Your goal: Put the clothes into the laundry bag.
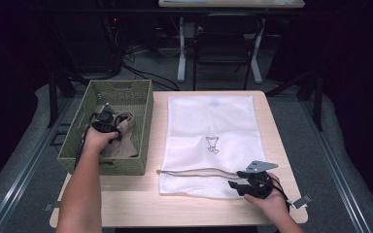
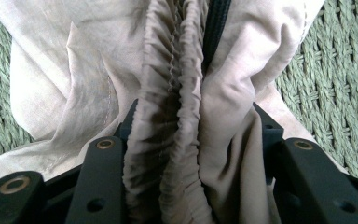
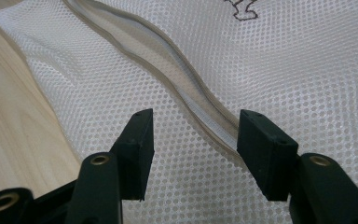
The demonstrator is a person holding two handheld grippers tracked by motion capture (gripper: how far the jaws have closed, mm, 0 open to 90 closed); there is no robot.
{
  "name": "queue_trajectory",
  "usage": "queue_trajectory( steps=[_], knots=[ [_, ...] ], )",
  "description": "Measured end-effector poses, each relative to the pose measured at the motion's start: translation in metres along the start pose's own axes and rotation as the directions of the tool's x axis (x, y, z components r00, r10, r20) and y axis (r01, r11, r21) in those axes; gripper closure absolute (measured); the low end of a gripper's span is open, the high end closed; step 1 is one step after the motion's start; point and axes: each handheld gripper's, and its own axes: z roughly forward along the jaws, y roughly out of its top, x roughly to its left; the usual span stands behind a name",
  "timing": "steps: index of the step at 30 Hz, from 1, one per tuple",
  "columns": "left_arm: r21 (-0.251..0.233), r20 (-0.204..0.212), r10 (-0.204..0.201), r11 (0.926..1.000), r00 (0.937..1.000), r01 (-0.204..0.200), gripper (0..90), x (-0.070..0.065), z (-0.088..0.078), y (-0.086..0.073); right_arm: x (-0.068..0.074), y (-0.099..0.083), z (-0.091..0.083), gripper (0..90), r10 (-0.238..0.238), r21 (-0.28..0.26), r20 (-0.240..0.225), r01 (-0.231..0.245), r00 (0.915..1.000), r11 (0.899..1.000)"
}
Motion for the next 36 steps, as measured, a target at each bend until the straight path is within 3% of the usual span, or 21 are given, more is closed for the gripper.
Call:
queue_trajectory(
  steps=[15, 24, 27, 36],
  knots=[
    [0.0, -0.005, -0.003, 1.0, 1.0, 0.003, 58.2, 0.0, -0.006, 0.001, 0.0, 0.0, 0.0, 46.1, 0.0, -0.001, 0.001, 0.0, 1.0, 1.0],
    [-0.025, -0.006, -0.022, 0.9995, 0.9997, 0.022, 59.1, 0.002, -0.011, 0.001, -0.001, 0.0, 0.0, 46.1, -0.001, -0.002, 0.001, 0.001, 1.0, 1.0],
    [-0.026, -0.028, -0.004, 0.9997, 0.9996, 0.003, 59.3, 0.0, -0.018, 0.003, 0.0, 0.0, 0.0, 46.1, -0.001, -0.001, 0.0, 0.001, 1.0, 1.0],
    [-0.056, -0.028, -0.006, 0.9984, 0.9996, 0.004, 59.5, -0.001, -0.031, 0.006, 0.0, 0.0, -0.001, 46.1, 0.002, -0.005, -0.001, -0.002, 1.0, 1.0]
  ],
)
